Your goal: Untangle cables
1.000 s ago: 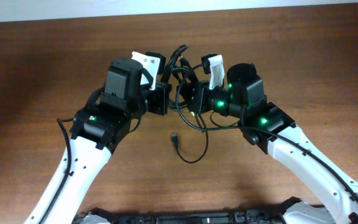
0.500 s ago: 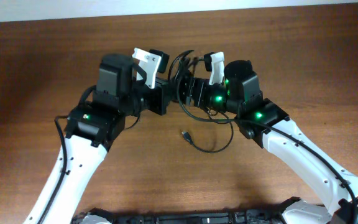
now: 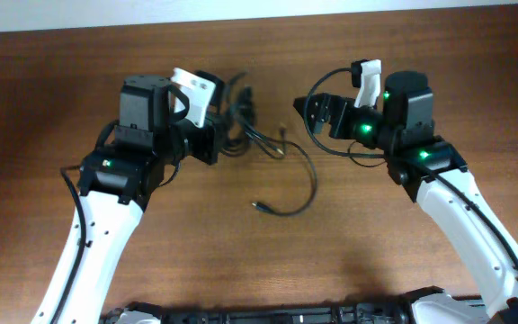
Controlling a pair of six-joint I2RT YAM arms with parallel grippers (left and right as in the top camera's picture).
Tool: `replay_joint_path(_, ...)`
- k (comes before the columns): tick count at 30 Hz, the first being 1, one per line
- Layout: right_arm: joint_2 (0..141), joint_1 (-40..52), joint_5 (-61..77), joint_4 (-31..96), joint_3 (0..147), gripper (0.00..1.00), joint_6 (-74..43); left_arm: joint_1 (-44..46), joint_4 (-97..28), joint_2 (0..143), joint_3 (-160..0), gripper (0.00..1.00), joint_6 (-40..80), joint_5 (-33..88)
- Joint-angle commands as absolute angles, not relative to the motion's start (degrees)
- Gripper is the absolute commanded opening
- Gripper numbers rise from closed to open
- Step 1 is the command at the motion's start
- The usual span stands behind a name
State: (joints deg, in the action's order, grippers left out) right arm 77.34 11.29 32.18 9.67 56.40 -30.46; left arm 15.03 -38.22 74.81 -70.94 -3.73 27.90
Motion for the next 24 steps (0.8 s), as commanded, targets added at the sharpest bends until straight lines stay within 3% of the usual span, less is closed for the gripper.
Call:
replay_joint_path(1,76.75,6.83,40.4,12.64,57.06,0.98,-16.27,15.2,-40.01,74.48,-71.29,0.0,-19.88,47.16)
replay_joint_path(3,76.75,1.8,53.98,15.86,57.06,0.98,-2.59,15.2,-40.95,74.48,-71.29,0.0,-23.18,53.3)
replay_joint_path(5,76.84,-0.43,59.13,18.9,57.06,0.98,5.21,15.2,-40.82,74.48,-71.29,0.0,-24.99,57.78)
replay_joint_path(8,76.86,-1.96,71.26,19.11,57.06,0.98,10.15,15.22,-41.71,74.48,-71.29,0.0,-24.95,59.2)
replay_joint_path(14,76.86,-1.89,72.79,15.55,57.06,0.98,9.76,15.22,-42.3,74.48,-71.29,0.0,-19.77,61.71)
replay_joint_path(24,76.86,5.3,63.13,5.39,57.06,0.98,-1.17,20.64,-42.3,75.44,-71.29,0.0,-19.75,63.46)
